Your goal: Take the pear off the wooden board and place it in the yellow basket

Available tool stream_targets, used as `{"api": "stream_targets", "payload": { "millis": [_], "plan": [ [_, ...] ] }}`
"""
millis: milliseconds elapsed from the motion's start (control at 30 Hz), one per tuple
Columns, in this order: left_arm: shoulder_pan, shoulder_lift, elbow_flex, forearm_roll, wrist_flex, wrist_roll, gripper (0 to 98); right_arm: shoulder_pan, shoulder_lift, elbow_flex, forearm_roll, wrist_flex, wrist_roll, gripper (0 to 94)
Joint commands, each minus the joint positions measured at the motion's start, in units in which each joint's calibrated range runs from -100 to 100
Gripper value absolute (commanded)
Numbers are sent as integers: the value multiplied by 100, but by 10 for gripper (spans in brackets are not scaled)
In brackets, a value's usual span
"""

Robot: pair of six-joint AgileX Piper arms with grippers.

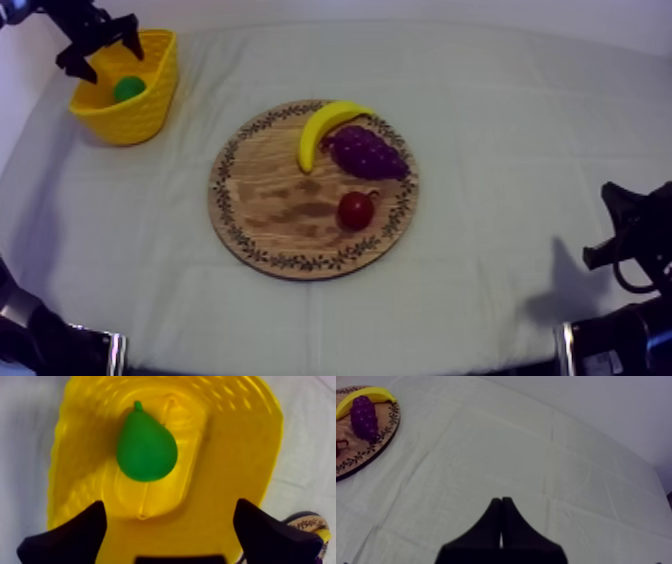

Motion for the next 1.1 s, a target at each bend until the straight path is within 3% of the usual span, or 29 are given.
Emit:
{"api": "stream_targets", "payload": {
  "millis": [0, 567, 867, 1067],
  "plan": [
    [16, -255, 148, 6, 17, 11, 956, -1, -3, -2, -2, -4, -2, 2],
    [183, -2636, 1835, 43, -66, 162, 789, -1, -3, -2, -2, -4, -2, 2],
    [130, -3924, 3153, 228, -514, -26, 665, -1, -3, -2, -2, -4, -2, 2],
    [156, -4828, 4184, 280, -1234, -133, 560, -1, -3, -2, -2, -4, -2, 2]
  ]
}}
